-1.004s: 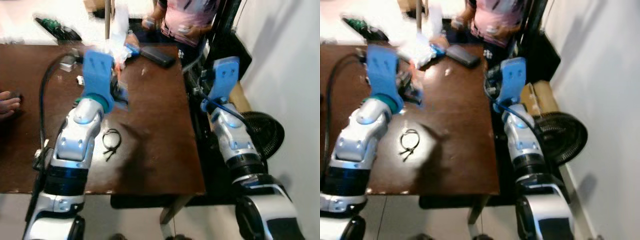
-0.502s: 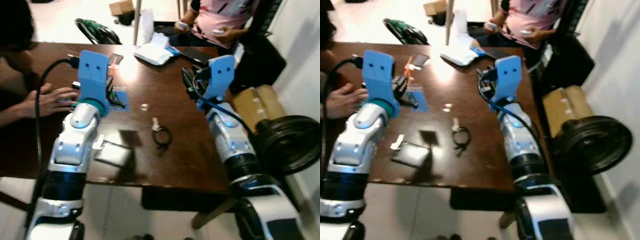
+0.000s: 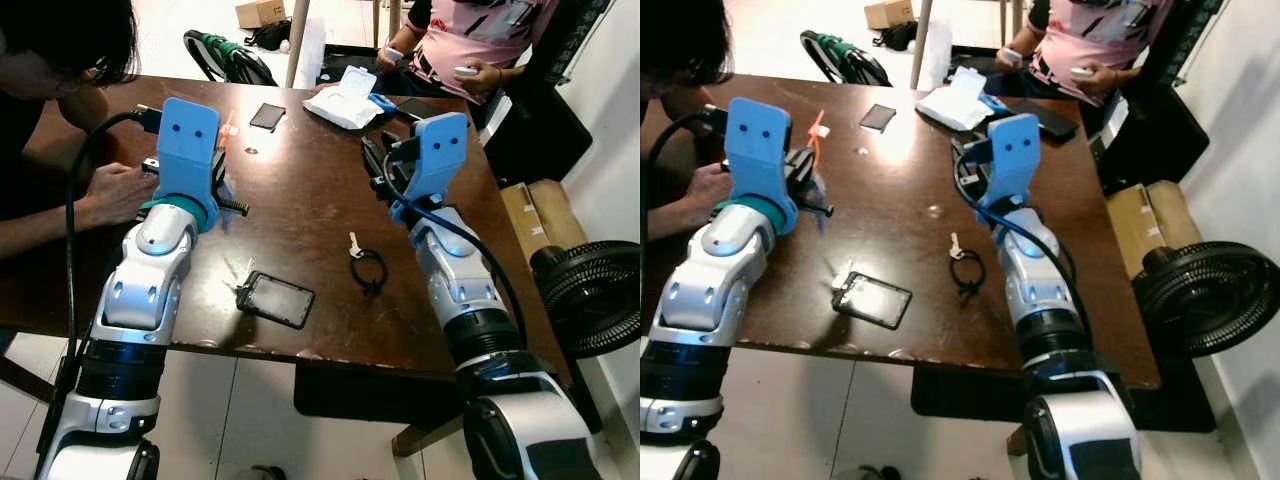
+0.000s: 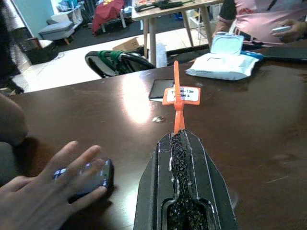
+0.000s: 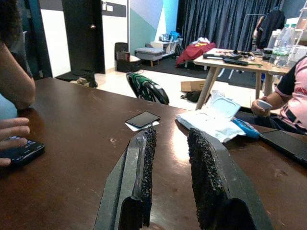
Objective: Hang keys on a hook
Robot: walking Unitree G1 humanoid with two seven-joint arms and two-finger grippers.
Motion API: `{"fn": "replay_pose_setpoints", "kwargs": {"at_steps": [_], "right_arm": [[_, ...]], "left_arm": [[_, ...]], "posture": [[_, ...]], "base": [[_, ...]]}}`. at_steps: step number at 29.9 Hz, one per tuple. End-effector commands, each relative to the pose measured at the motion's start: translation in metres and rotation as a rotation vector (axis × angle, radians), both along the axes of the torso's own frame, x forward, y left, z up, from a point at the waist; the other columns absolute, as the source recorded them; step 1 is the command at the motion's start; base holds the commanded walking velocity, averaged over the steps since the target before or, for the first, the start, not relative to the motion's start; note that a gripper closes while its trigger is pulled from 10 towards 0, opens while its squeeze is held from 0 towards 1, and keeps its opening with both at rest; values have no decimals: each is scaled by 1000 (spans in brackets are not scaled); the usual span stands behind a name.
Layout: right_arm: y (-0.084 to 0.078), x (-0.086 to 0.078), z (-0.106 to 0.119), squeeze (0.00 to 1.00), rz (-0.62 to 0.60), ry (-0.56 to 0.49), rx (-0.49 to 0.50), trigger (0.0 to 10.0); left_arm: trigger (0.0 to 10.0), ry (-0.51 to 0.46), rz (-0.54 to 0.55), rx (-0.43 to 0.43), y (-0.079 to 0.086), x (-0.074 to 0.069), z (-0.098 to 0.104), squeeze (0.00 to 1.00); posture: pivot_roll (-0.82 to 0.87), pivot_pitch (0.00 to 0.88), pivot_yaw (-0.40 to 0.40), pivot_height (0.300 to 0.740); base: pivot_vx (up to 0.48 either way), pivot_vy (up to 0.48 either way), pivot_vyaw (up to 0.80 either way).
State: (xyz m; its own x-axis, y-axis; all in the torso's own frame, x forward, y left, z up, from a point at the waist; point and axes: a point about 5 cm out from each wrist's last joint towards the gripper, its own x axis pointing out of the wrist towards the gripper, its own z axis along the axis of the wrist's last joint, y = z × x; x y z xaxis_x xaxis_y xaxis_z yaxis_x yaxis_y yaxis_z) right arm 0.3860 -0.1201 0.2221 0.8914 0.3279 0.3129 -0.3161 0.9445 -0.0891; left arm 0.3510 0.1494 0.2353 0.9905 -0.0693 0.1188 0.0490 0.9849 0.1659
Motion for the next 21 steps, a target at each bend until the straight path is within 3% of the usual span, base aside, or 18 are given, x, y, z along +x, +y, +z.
{"fn": "replay_pose_setpoints", "kwargs": {"at_steps": [1,3,8,9,12,14,17,18,20,21], "right_arm": [[-3,0,-3,0,-5,8,-3,10000],[-3,0,-3,0,-5,7,-3,10000],[-3,0,-3,0,-6,7,-5,10000],[-4,0,-3,0,-7,7,-7,10000],[-5,0,-2,0,-9,7,-9,10000],[-6,0,-2,0,-11,5,-14,10000],[-6,1,-1,0,-12,5,-15,10000],[-6,1,-1,0,-11,4,-17,10000],[-6,1,-1,0,-11,4,-17,10000],[-6,1,-1,0,-11,3,-19,10000]], "left_arm": [[10000,-3,-9,9,-2,-2,-2,0],[10000,-3,-10,8,-2,-2,-1,0],[10000,58,-115,112,-10,-4,-12,0],[10000,123,-191,181,-16,-7,-24,0],[10000,197,-257,233,-20,-11,-36,0],[10000,358,-365,327,-26,-21,-61,0],[10000,395,-385,359,-26,-24,-67,0],[10000,426,-379,422,-23,-25,-74,0],[10000,426,-379,422,-23,-25,-74,0],[10000,439,-370,497,-19,-25,-80,0]], "posture": [[94,0,97,740],[94,0,97,740],[92,0,93,740],[91,0,92,740],[91,0,92,740],[93,0,91,740],[93,0,91,740],[96,0,90,740],[96,0,90,740],[102,0,90,740]], "base": [[0,0,0],[0,0,0],[0,0,0],[0,0,0],[0,0,0],[0,0,0],[0,0,0],[0,0,0],[0,0,0],[0,0,0]]}}
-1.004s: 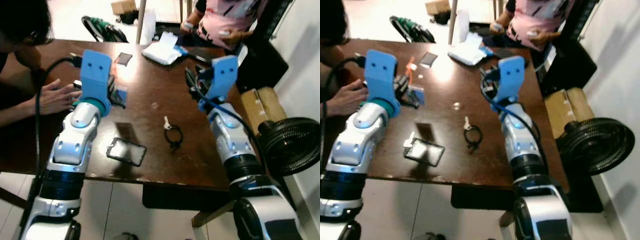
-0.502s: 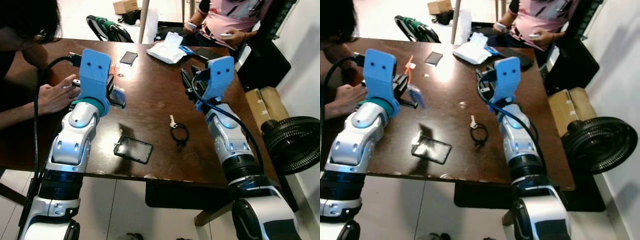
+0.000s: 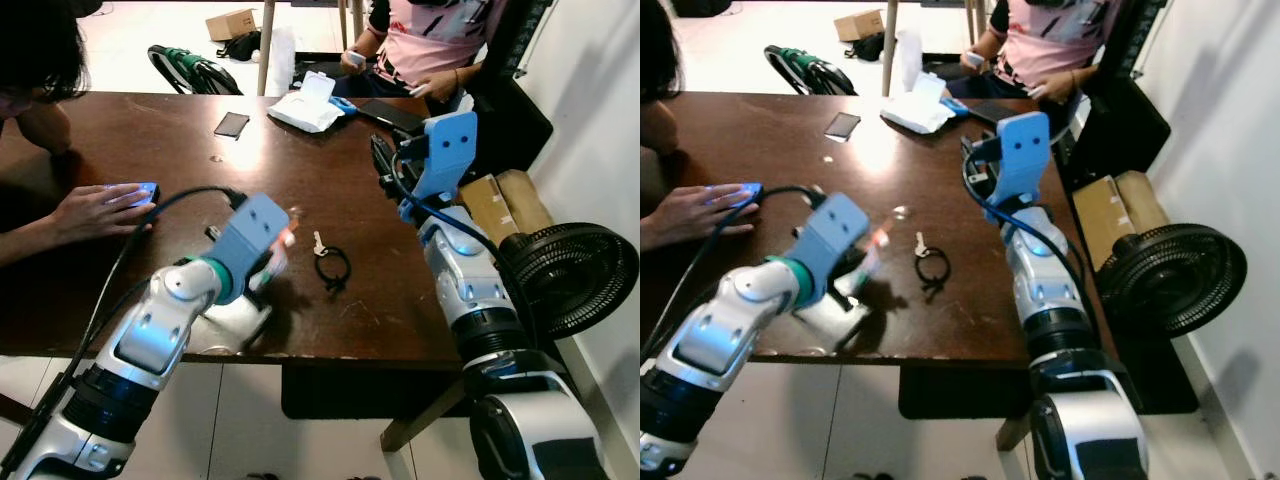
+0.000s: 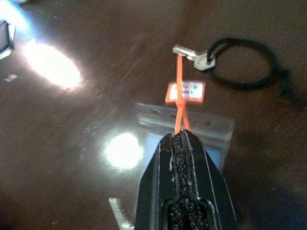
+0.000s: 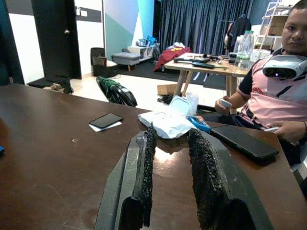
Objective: Hang keys on a hook
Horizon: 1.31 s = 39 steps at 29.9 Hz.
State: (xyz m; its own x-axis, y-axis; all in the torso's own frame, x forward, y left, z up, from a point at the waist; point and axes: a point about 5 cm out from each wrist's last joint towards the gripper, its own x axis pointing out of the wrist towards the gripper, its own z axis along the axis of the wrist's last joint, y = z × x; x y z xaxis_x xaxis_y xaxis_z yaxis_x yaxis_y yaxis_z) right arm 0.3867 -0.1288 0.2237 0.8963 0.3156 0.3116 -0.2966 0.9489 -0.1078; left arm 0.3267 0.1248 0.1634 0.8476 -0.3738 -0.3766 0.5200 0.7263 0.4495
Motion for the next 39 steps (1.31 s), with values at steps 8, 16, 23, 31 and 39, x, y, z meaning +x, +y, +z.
{"fn": "replay_pose_setpoints", "kwargs": {"at_steps": [8,16,23,31,39], "right_arm": [[11,0,-18,0,37,37,-217,10000],[-27,4,-61,0,66,434,-69,10000],[-54,-11,-78,0,269,560,86,10000],[-67,-4,-71,0,218,579,120,10000],[-23,5,-57,0,362,573,-187,10000]], "left_arm": [[10000,-5,46,28,5,8,-6,0],[10000,-42,21,-205,-9,8,21,0],[10000,-55,5,-344,-15,10,35,0],[10000,-54,3,-365,-16,9,37,0],[10000,-41,12,-393,-19,4,33,0]], "posture": [[105,0,108,740],[97,0,103,740],[79,0,98,740],[76,0,103,740],[86,0,66,740]], "base": [[0,0,0],[0,0,0],[0,0,0],[0,0,0],[0,0,0]]}}
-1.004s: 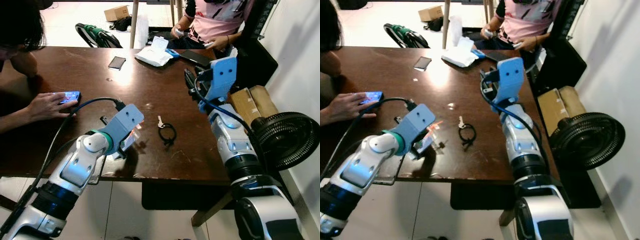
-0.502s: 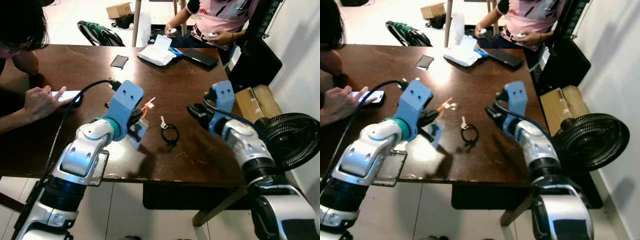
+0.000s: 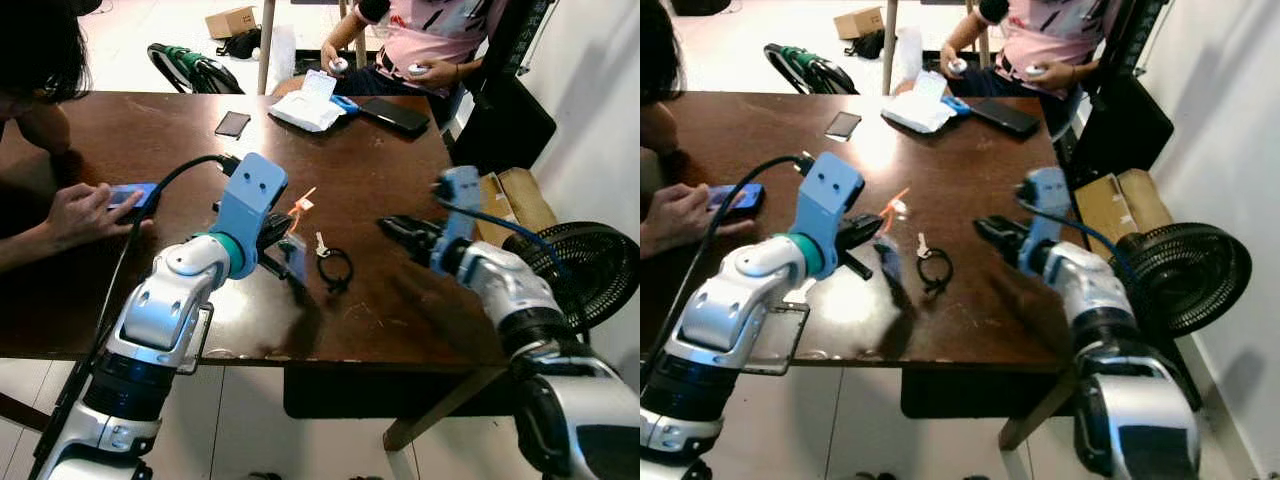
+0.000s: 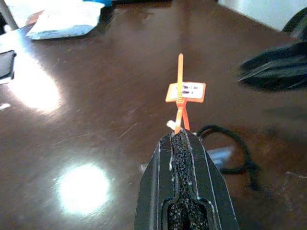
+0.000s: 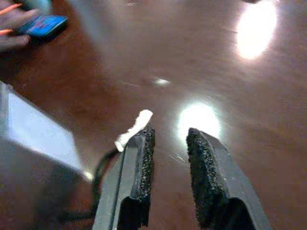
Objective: Hang keys on a hook
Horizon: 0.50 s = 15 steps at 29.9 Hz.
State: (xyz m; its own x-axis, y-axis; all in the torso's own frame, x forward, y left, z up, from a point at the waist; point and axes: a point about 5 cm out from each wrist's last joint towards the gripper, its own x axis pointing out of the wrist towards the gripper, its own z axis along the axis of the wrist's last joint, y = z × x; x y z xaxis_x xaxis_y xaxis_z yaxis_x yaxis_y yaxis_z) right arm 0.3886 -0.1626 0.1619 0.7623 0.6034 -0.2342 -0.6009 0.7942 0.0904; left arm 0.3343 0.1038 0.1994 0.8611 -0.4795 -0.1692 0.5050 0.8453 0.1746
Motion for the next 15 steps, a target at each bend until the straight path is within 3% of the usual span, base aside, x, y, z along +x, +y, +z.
{"fn": "replay_pose_setpoints", "kwargs": {"at_steps": [1,8,15], "right_arm": [[10,3,5,0,61,-26,-85,10000],[38,7,10,0,146,-32,-217,10000],[63,-3,-13,0,244,53,-212,10000]], "left_arm": [[10000,12,11,-15,2,-3,-3,0],[10000,27,11,-40,-3,-9,-7,0],[10000,8,25,-48,-5,-7,1,0]], "posture": [[86,0,66,740],[94,0,30,740],[128,0,22,740]], "base": [[0,0,0],[0,0,0],[0,0,0]]}}
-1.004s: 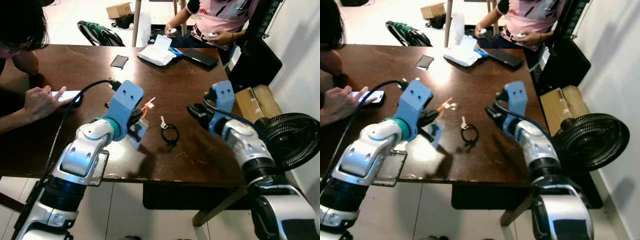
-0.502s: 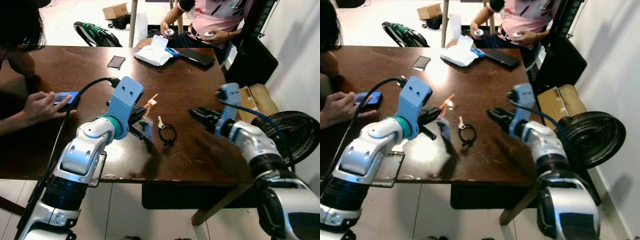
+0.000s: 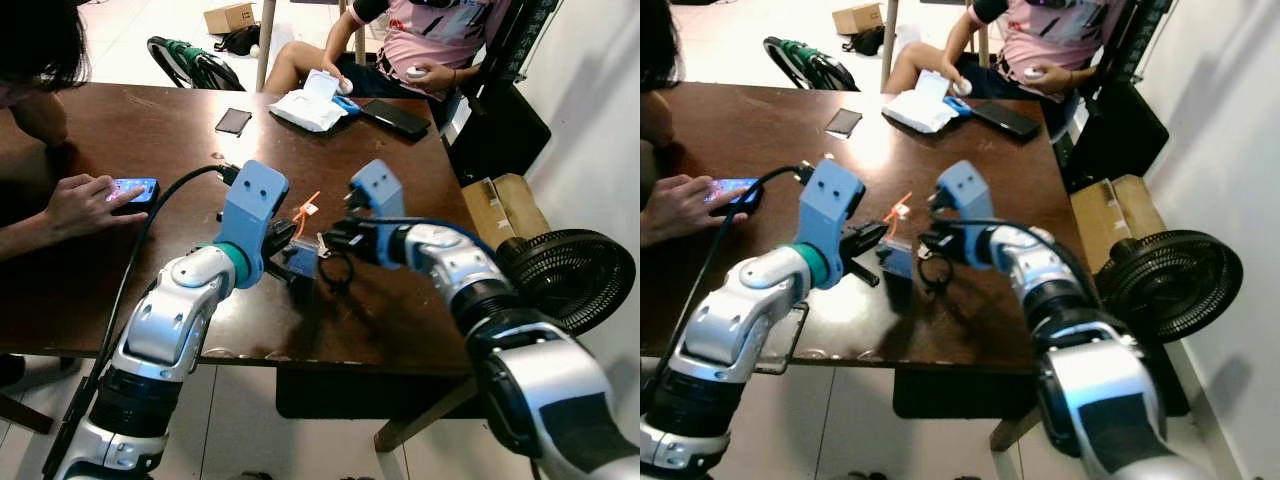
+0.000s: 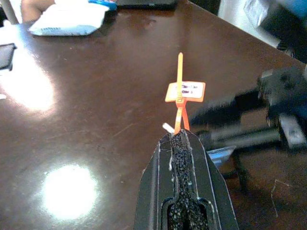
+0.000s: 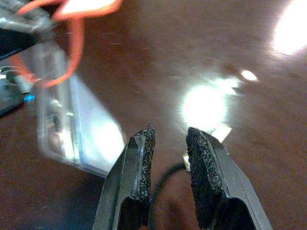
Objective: Hang keys on a hook
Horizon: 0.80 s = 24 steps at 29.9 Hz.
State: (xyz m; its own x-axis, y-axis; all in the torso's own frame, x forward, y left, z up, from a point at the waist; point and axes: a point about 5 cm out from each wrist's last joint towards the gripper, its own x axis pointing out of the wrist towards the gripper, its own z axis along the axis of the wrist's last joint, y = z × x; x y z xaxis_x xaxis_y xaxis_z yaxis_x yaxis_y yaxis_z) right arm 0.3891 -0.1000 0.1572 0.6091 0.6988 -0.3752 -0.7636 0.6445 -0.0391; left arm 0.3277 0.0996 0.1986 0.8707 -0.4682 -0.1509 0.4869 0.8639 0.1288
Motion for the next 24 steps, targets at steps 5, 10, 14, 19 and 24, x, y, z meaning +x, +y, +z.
{"fn": "replay_pose_setpoints", "kwargs": {"at_steps": [5,10,14,19,24], "right_arm": [[11,-13,-30,0,72,71,-95,10000],[17,-17,-37,192,94,88,-115,10000],[19,-20,-42,0,106,88,-142,10000],[-1,-14,-44,0,-16,66,-205,10000],[-19,-7,-35,0,-112,48,-196,10000]], "left_arm": [[10000,-16,-9,13,-3,-3,6,0],[10000,-24,-4,16,-2,-3,8,0],[10000,-33,-8,20,-4,-3,10,0],[10000,-42,-25,31,-8,-2,13,0],[10000,-42,-26,36,-8,-1,13,0]], "posture": [[166,0,1,740],[166,0,-4,740],[147,0,3,740],[133,0,13,740],[129,0,16,740]], "base": [[0,0,0],[0,0,0],[0,0,0],[0,0,0],[0,0,0]]}}
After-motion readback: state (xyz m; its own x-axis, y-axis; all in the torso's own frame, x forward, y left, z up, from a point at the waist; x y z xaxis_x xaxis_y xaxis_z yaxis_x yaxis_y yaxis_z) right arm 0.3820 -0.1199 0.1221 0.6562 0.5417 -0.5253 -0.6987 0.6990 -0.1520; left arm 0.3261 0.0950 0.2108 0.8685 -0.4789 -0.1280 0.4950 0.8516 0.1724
